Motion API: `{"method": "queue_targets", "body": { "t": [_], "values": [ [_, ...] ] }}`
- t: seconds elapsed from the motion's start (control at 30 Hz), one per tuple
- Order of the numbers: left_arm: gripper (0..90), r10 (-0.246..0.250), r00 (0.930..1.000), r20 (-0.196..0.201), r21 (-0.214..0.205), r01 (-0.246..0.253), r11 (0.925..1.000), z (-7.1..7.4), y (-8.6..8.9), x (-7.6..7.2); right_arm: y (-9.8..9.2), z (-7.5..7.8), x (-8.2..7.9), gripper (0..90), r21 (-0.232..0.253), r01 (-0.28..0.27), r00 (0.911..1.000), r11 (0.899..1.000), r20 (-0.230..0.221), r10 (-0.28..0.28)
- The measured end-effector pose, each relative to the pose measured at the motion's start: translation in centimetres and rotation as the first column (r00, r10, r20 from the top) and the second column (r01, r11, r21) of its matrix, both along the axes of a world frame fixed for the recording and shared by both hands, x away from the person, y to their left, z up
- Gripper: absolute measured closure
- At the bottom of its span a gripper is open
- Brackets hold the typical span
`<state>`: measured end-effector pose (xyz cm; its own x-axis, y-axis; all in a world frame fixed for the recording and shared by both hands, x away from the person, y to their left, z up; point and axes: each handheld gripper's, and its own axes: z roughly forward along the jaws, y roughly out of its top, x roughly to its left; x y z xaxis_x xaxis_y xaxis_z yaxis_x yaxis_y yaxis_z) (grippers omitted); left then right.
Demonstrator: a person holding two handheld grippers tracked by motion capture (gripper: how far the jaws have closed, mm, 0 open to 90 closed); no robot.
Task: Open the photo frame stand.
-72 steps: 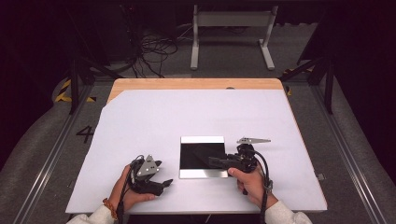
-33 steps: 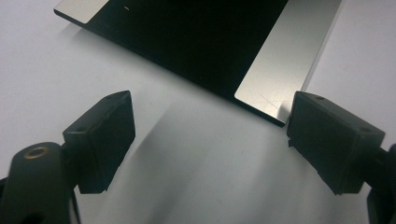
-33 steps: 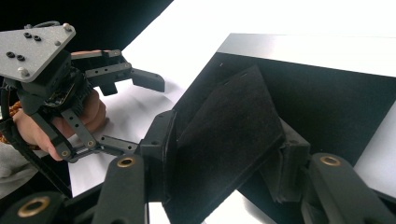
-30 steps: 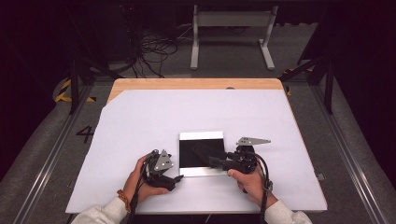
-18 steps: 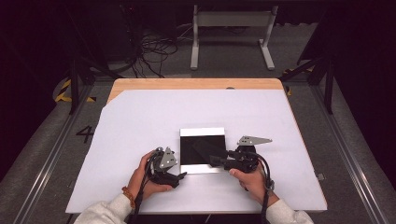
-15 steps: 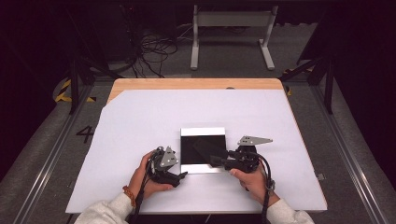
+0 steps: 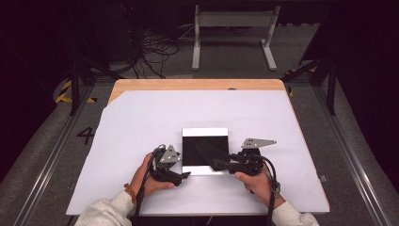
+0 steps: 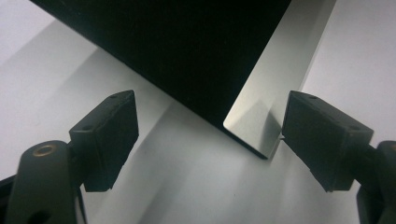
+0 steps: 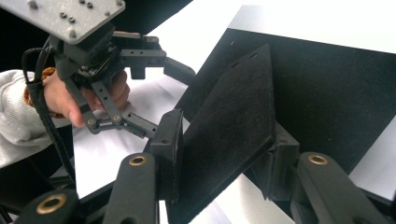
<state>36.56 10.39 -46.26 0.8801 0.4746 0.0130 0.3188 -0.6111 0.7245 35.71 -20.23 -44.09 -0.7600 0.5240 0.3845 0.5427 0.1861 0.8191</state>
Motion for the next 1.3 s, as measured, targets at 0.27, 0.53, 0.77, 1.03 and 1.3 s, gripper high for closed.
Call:
{"method": "queue_targets", "body": {
  "t": [0.27,0.53,0.77,1.03,1.3],
  "values": [
    [19.5,0.012,0.9992,-0.038,-0.044,-0.014,0.9989,0.1,0.0,1.3,-0.1,0.1,-0.2,59.1,-0.009,-0.024,0.9996,1.0,0.015,0.024],
    [21.3,0.001,0.9983,-0.059,-0.081,-0.006,0.9967,0.1,-0.4,2.0,-0.1,0.3,-0.5,59.6,-0.019,-0.035,0.999,0.999,0.028,0.036],
    [27.1,0.005,0.9995,-0.03,-0.096,-0.007,0.9954,0.6,-0.6,2.3,0.0,0.5,-0.7,60.0,-0.029,-0.042,0.998,0.999,0.045,0.043],
    [30.3,0.015,0.9997,-0.02,-0.112,-0.017,0.9936,1.1,-0.5,2.9,0.0,0.8,-0.9,60.6,-0.031,-0.045,0.9974,0.998,0.055,0.047],
    [39.7,0.046,0.9986,0.025,-0.14,-0.042,0.9892,1.7,-0.4,2.9,-0.3,1.1,-0.8,64.1,-0.032,-0.036,0.9974,0.999,0.061,0.038]
  ]
}}
